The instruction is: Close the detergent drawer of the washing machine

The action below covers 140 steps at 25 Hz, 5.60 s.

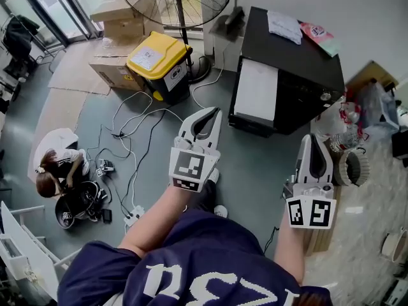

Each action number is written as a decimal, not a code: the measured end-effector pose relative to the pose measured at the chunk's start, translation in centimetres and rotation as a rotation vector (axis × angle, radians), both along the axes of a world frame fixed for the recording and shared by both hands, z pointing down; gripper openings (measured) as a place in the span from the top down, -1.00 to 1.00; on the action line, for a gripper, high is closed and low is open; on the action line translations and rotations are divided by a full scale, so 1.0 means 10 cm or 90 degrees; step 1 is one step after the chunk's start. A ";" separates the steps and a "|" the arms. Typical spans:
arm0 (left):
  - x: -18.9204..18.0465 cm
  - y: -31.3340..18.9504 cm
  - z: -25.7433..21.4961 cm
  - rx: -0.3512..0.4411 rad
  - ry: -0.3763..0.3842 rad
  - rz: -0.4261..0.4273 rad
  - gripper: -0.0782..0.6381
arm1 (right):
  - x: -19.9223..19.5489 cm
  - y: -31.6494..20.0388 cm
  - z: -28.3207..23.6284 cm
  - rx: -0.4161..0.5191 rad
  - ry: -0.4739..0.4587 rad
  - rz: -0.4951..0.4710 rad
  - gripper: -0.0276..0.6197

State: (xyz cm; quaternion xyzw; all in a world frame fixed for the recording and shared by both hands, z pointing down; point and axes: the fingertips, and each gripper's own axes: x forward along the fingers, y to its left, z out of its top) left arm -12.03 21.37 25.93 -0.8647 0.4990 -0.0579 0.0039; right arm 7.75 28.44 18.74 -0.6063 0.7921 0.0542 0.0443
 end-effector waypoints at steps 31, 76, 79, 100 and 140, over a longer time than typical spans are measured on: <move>0.47 -2.89 0.11 0.030 0.016 0.041 0.72 | 0.44 -2.90 0.21 -0.031 -0.004 0.009 0.86; 0.62 -2.97 1.55 -0.190 -0.018 0.117 0.60 | 0.83 -2.72 2.50 -0.406 -0.066 -0.113 0.59; 0.56 -2.83 1.77 -0.223 -0.035 0.114 0.48 | 0.80 -2.55 2.75 -0.453 -0.096 -0.122 0.47; 0.85 -1.60 2.61 -0.384 -0.019 0.226 0.24 | 0.41 -1.88 3.52 -0.582 -0.137 -0.236 0.15; 0.90 -2.06 2.50 -0.344 -0.046 0.227 0.29 | 0.33 -2.45 3.22 -0.539 -0.105 -0.250 0.35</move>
